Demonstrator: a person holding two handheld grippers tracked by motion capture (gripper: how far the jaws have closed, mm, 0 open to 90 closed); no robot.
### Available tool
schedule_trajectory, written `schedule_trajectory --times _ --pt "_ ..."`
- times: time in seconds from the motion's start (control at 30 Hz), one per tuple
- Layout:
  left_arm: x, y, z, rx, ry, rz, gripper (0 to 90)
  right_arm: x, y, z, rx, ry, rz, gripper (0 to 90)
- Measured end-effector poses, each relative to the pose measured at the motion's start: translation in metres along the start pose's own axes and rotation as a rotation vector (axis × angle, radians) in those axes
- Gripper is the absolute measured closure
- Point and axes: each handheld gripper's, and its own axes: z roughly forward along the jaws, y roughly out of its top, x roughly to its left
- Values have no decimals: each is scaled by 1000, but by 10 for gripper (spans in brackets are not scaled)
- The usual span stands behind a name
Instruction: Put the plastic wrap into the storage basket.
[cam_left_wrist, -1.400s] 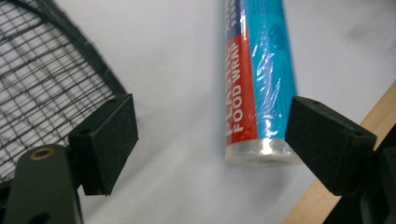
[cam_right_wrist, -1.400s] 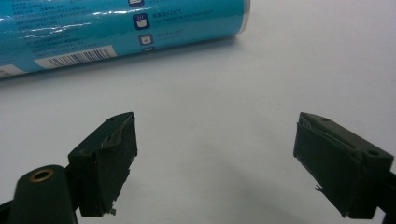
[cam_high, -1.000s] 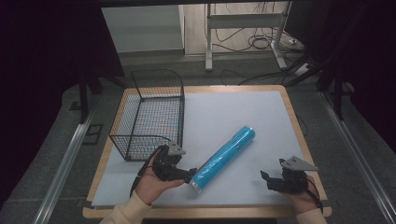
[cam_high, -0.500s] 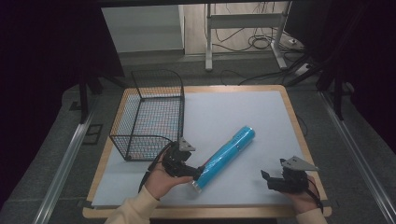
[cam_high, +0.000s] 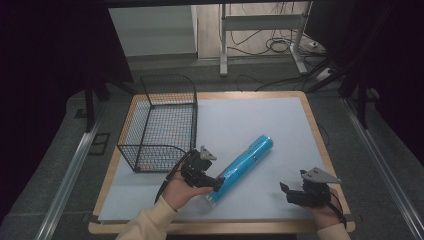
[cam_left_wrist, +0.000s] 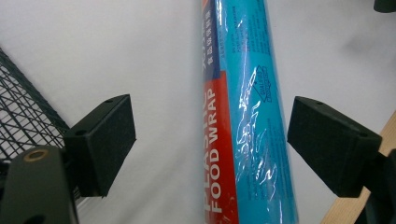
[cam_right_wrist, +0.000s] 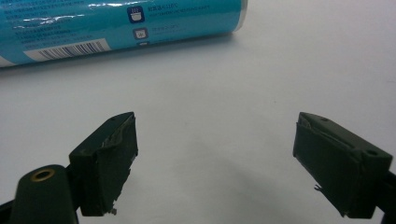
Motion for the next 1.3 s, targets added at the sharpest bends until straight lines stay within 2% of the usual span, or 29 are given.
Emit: schedule_trajectory --times 0.5,0.67,1.3 --pt "-6 17 15 24 -1 13 146 -1 0 0 4 -15 -8 141" --pt "-9 24 18 16 -1 16 146 -1 0 -1 3 -19 -6 141" --pt "-19 45 50 77 -8 38 143 -1 1 -2 -4 -27 -20 143"
